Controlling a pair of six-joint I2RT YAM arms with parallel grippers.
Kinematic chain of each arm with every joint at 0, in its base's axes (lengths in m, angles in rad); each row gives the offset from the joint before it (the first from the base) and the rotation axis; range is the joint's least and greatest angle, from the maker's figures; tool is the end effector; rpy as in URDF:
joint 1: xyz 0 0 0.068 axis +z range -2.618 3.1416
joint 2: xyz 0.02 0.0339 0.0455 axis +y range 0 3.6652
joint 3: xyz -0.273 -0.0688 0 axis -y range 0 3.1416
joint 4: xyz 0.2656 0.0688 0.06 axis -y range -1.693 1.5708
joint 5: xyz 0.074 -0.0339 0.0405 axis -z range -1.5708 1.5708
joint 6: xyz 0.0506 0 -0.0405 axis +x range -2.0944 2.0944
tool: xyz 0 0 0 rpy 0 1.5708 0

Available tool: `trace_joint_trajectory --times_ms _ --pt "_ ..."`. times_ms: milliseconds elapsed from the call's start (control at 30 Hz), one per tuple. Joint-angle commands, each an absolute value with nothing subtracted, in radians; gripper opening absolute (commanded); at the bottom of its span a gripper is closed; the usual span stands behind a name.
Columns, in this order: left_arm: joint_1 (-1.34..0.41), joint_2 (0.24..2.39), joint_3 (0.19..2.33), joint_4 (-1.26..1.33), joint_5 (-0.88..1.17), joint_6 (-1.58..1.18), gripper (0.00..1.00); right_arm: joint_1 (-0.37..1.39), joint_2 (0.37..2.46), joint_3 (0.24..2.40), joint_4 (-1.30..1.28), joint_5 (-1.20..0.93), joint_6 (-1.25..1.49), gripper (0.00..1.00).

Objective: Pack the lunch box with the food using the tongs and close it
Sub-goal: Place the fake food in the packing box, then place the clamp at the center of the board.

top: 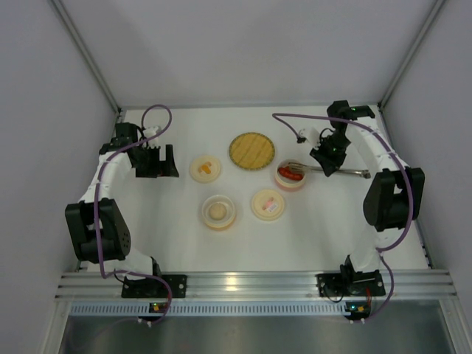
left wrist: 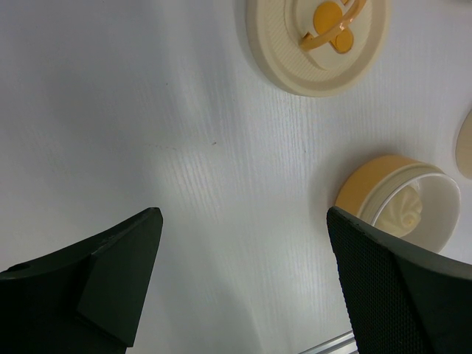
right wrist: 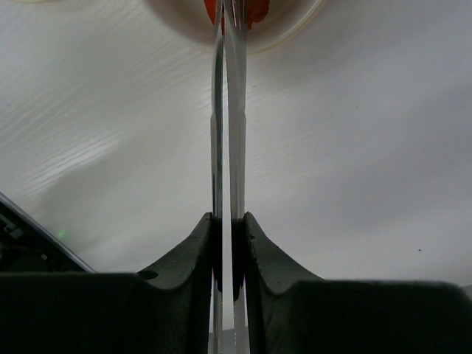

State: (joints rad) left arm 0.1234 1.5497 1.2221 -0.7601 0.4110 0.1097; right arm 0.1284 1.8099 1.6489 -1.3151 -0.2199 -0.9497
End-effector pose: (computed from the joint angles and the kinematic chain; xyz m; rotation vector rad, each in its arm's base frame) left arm 0.3408 0.0219 0.2512 0.1148 2.5814 -0.4603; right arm 0.3637 0.0581 0.2726 -1.5315 2.5302 0.2434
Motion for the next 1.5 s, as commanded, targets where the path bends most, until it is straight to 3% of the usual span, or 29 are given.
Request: trace_joint_trajectory --times_ms 0,333,767,1167,1467 --pt "0.126 1.551 1.224 -0.727 0.425 0.114 0.98 0.115 1.821 1.681 -1.318 -0.232 -0.933 0.17" --pt "0.126 1.546 1.226 -0.730 0.428 0.114 0.98 0.115 1.802 1.729 -1.321 -0.230 -0.920 0.44" --pt "0.126 1.516 1.247 -0.750 0.417 0.126 0.98 0.026 1.712 1.887 -1.289 -0.362 -0.775 0.41" --pt "0.126 1.532 1.292 -0.756 0.446 0.098 0.98 -0.274 1.747 1.701 -1.007 -0.382 -0.508 0.41" --pt "0.126 1.552 1.295 -0.747 0.440 0.086 0.98 -0.285 1.830 1.523 -0.723 -0.304 -0.376 0.41"
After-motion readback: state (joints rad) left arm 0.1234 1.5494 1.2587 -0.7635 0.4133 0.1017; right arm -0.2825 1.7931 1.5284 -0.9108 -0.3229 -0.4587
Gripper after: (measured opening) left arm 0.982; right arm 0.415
